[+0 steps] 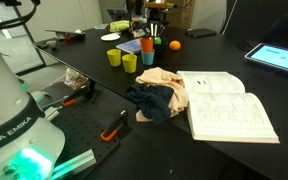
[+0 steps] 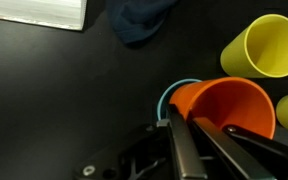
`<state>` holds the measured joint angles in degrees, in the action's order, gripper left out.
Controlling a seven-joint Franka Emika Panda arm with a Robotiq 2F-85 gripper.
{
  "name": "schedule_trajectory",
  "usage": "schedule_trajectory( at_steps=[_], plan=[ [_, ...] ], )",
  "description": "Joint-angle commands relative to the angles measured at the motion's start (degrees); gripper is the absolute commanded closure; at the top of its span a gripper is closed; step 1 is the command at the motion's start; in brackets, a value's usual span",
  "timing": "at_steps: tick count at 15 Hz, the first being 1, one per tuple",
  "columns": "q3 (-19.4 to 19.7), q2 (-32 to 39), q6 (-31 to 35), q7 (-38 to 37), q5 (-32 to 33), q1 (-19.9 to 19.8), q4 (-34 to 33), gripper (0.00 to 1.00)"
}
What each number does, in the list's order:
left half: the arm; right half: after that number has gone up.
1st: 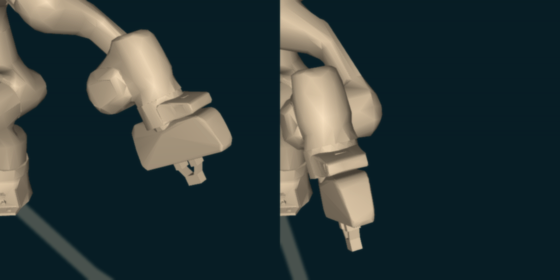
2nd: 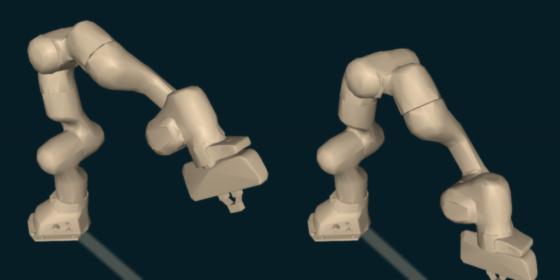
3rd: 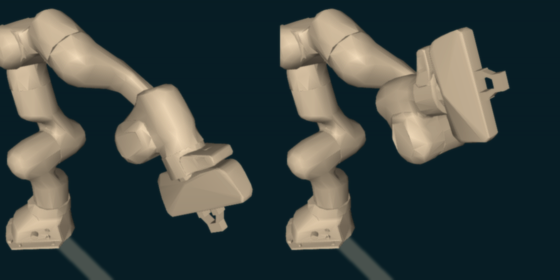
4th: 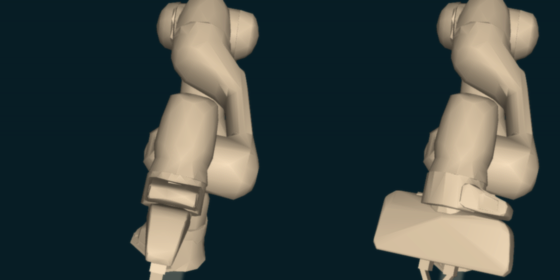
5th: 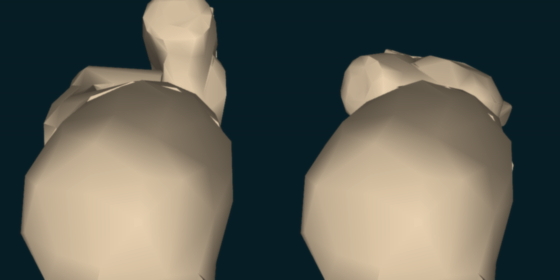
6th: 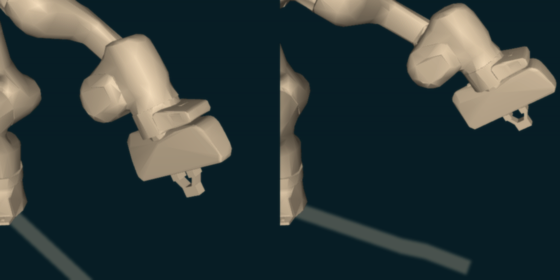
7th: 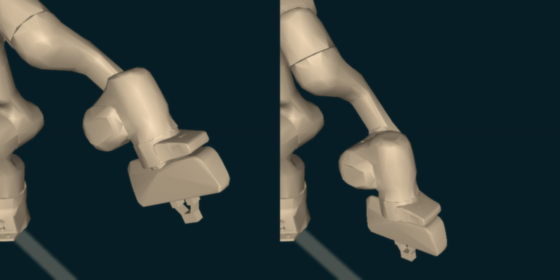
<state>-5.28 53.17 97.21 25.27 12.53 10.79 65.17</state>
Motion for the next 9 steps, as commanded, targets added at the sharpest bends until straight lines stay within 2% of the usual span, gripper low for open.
schedule_trajectory(
  at_steps=[1,7,8,9],
  plan=[
    [-1.1,0.7,0.8,0.0,-0.6,-0.8,0.2,0.99],
    [-1.8,2.2,1.6,0.1,-0.9,-0.6,-0.3,0.99],
    [-1.9,2.2,1.4,0.0,-0.8,-0.6,-0.3,0.87],
    [-1.9,2.2,1.3,0.1,-0.8,-0.6,-0.3,0.69]
  ],
)
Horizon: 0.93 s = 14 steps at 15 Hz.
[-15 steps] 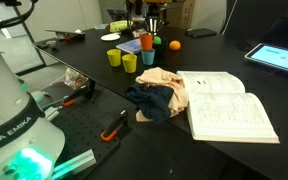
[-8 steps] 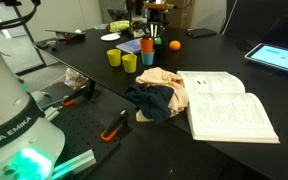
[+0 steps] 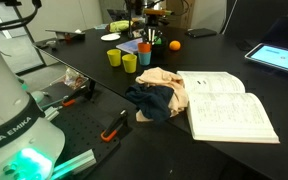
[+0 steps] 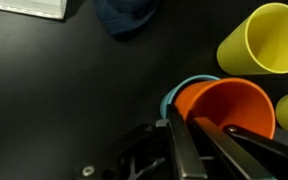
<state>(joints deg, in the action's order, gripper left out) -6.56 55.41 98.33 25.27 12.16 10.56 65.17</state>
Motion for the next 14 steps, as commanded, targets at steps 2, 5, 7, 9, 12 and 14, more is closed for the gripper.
schedule_trajectory(
  at_steps=[2,5,7,9,12,14],
  plan=[
    [-0.5,-0.2,0.1,0.0,-0.1,-0.3,-0.1,0.55],
    [-0.4,-0.7,0.2,-0.1,0.0,-0.2,0.1,0.33],
    [-0.3,-1.5,-0.2,-0.1,0.3,0.0,0.2,0.17],
    [0.0,-2.8,-0.8,-0.3,0.8,0.2,0.3,0.02],
    [-0.5,-5.1,-2.8,-0.3,-0.1,-0.1,1.3,0.00],
    [-0.7,-6.7,-5.1,-0.5,0.0,0.3,2.6,0.00]
  ],
)
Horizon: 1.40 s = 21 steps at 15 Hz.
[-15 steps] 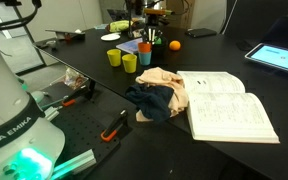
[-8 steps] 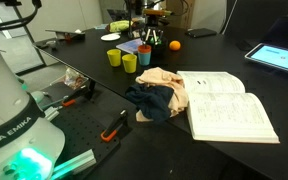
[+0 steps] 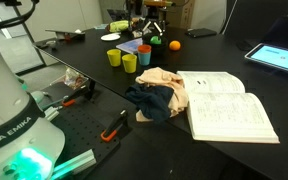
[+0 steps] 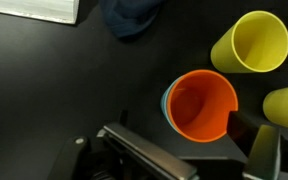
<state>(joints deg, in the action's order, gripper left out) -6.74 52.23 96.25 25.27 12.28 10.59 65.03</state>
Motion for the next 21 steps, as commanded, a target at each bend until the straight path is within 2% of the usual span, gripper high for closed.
schedule_trajectory(
  at_steps=[1,6,12,14,18,21],
  plan=[
    [-0.9,-4.1,-4.5,-0.6,-0.5,0.4,3.1,0.00],
    [-3.9,-7.9,-9.9,-2.3,-5.0,0.0,9.4,0.00],
    [-5.1,-11.5,-7.1,-3.0,-9.0,-1.0,19.1,0.00],
    [-5.9,-12.6,-3.3,-1.8,-9.9,-1.3,22.6,0.00],
    [-7.4,-15.3,11.3,-1.5,-10.9,-1.1,30.3,0.00],
    [-9.0,-16.9,19.5,-1.2,-11.9,-1.2,34.9,0.00]
  ],
)
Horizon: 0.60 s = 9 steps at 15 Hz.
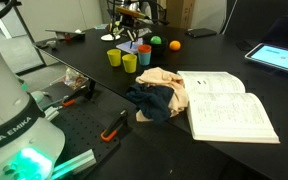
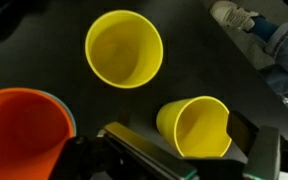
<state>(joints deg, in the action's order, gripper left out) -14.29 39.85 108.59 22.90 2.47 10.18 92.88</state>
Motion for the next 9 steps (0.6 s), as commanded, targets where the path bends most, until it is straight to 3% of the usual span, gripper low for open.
schedule_trajectory(
  at_steps=[1,9],
  plan=[
    [-1.7,-5.3,9.2,1.1,-2.2,-0.8,8.7,0.00],
    [-3.2,-8.9,19.3,2.1,-2.1,-0.6,16.5,0.00]
  ],
)
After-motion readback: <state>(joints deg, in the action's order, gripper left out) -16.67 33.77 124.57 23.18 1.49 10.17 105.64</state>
